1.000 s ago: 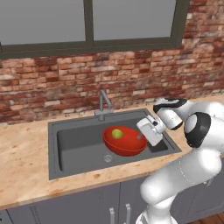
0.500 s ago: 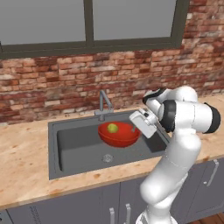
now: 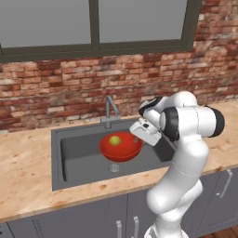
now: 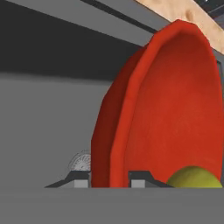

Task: Pick the lemon from the cabinet and place it in the bowl. Then pick the bowl and place it in the sink. Then turn on the sink facuet.

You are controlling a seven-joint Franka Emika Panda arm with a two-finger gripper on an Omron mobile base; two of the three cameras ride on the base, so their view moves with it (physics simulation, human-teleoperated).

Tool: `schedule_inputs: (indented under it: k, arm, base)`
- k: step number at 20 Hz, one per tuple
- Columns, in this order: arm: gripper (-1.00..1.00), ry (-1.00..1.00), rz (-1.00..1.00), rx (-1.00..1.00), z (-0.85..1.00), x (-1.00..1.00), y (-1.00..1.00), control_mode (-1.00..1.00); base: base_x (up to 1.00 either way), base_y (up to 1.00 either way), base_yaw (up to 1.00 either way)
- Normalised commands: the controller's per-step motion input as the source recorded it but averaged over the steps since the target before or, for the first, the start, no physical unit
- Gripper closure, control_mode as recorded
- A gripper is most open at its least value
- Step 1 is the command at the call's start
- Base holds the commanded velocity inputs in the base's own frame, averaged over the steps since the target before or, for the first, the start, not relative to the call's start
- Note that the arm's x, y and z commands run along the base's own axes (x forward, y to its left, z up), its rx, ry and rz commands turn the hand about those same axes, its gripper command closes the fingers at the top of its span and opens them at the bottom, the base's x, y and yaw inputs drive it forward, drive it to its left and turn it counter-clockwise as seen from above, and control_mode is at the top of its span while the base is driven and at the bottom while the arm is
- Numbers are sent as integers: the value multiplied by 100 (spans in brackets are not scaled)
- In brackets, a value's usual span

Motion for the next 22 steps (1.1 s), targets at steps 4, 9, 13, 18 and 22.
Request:
schedule_inputs:
  k: [4,9,13,18,22]
  arm:
    - [100,-17,10,-5,-34,2,0,-100]
    - [100,-12,11,-1,-39,5,0,-100]
    - [100,-8,14,0,-54,0,-16,-100]
    - [100,-5,15,0,-60,0,-39,-100]
    - [100,-2,14,0,-54,24,-30,-100]
  base:
    - [0,0,0]
    - [0,0,0]
    - [0,0,0]
    - [0,0,0]
    - [0,0,0]
